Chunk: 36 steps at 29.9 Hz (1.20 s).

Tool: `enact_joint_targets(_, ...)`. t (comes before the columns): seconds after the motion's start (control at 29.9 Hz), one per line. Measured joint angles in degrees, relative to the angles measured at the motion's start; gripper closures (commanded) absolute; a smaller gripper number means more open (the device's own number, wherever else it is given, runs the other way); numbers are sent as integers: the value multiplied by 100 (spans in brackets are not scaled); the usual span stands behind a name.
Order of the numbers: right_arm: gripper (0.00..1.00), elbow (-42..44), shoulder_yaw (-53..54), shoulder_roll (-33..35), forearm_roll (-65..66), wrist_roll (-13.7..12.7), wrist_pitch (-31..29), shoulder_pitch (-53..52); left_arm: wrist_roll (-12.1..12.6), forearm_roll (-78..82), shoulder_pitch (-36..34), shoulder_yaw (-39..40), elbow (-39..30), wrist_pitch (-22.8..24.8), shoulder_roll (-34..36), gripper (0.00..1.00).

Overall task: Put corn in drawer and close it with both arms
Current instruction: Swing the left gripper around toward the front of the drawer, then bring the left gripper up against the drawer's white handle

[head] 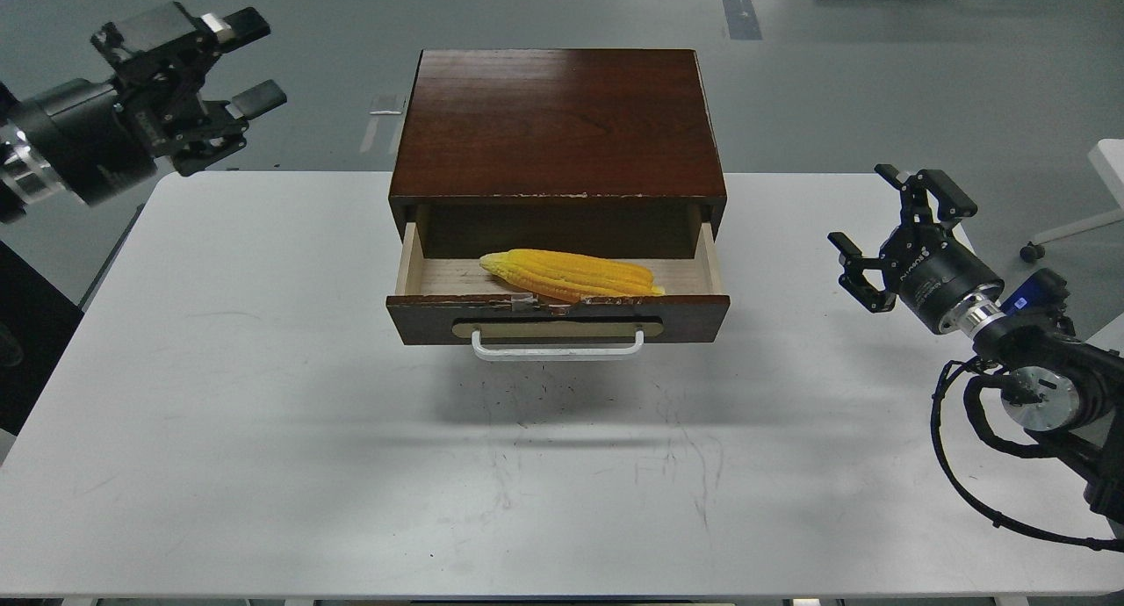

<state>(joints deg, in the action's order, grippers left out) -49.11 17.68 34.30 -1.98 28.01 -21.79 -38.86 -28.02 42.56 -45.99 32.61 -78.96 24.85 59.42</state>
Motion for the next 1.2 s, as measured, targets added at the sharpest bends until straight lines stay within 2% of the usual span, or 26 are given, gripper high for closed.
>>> enact_joint_targets(0.03,2,-2,-4,0,2,0,0,0,0,346,-28,8,-183,-111,-20,85)
enact_joint_targets(0.07,2,-1,-10,0,3,0,0,1,0,774,-42,12,-370,-247,-38,100)
enact_joint_targets(0.27,2,-4,-28,14,20,0,0,46,0,3341,15,-65,-1314,-745,-180,100)
enact_joint_targets(0.53,2,-11,-28,15,72,0,0,111,0,4152,180,-685,-2175,-896,-194,100)
enact_joint_targets(0.67,2,-18,-37,13,83,0,-7,125,0,4411,459,-965,-2217,-896,-274,100)
enact_joint_targets(1.0,2,-20,-54,7,95,0,-9,187,3,4433,1559,-1002,-2215,-878,-788,100)
enact_joint_targets(1.2,2,-37,-55,39,99,0,-9,226,3,4244,1797,-937,-1677,-885,-1510,100)
